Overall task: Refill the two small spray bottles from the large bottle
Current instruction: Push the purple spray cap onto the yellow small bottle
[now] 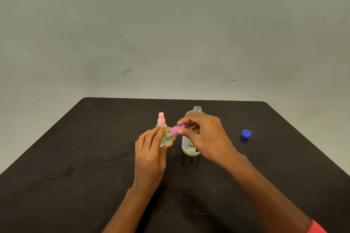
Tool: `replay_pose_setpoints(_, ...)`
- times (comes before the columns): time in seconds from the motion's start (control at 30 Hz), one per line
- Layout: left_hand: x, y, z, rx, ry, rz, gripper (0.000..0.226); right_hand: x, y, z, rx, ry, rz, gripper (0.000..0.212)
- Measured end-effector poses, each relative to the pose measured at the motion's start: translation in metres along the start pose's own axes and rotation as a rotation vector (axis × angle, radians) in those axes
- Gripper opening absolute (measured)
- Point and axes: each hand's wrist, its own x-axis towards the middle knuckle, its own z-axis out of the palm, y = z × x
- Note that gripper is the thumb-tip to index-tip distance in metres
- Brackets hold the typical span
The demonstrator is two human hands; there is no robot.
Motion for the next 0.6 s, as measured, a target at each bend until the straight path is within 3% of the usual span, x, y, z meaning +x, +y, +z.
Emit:
replay_pose_setpoints(0.07,0.0,0.002,0.0,0.014,0.018,0.017,0.04,0.0,-0.002,0.004,0.045,0.055,0.106,0.015)
replay_pose_setpoints(0.1,0.0,0.003,0.0,0.026,0.027,0.029,0.04,0.0,-0.002,0.007,0.005,0.082,0.133,0.026)
replay_pose_setpoints(0.17,-0.001,0.005,0.0,0.035,0.039,0.047,0.04,0.0,-0.002,0.009,-0.139,0.104,0.139,0.042)
replay_pose_setpoints(0.23,-0.001,0.005,0.001,0.024,0.034,0.051,0.041,0.0,-0.004,0.006,-0.194,0.083,0.101,0.045)
replay_pose_setpoints(0.4,-0.001,0.002,0.001,-0.006,0.028,0.021,0.042,0.003,-0.004,-0.002,-0.063,-0.118,-0.071,0.027)
replay_pose_setpoints(0.6,-0.003,-0.001,0.001,0.013,0.022,0.022,0.041,0.003,-0.01,0.003,0.083,-0.024,0.066,0.019)
